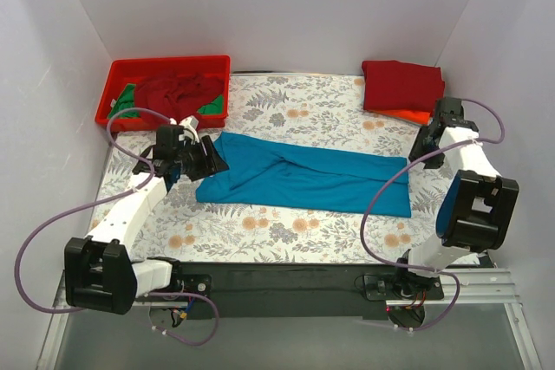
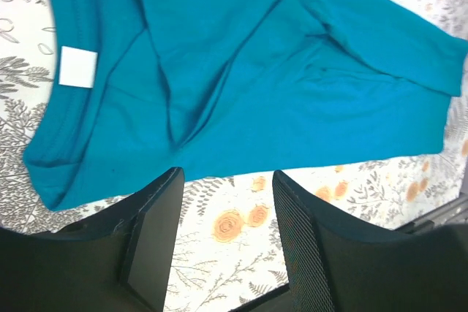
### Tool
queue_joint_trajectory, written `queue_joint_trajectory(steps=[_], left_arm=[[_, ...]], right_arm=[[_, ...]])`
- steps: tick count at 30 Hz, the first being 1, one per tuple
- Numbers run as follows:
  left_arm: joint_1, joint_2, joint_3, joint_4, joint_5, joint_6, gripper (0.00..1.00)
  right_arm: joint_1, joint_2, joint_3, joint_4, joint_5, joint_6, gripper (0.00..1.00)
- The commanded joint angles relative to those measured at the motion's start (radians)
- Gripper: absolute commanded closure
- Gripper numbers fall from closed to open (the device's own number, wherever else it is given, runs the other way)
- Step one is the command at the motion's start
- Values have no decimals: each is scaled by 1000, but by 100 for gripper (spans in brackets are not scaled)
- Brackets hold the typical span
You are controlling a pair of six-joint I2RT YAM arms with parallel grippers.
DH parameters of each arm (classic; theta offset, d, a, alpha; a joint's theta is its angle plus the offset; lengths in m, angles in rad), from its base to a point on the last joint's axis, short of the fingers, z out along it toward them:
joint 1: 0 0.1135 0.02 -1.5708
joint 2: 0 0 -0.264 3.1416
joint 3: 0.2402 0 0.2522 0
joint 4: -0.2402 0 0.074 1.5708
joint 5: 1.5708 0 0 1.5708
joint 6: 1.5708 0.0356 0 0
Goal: Fold and stack the t-shirts
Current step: Fold the tshirt
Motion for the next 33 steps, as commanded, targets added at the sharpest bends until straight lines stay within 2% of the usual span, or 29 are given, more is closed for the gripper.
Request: queue_joint_trajectory(steps=[1, 8, 15, 22, 33], left_arm=[[-3, 7, 10, -12, 49, 6, 49], [-98, 253, 157, 111, 39, -13, 49], [-221, 512, 341, 191, 95, -71, 48], [-241, 591, 344, 240, 47, -99, 50], [-245, 589, 298, 309, -42, -36, 49]], right_arm=[[33, -67, 47, 4, -6, 14, 52], [228, -7, 90, 53, -205, 57, 53], [368, 83, 64, 129, -273, 112, 53], [377, 128, 53, 138, -281, 103, 54], [377, 143, 38, 141, -287, 83, 54]])
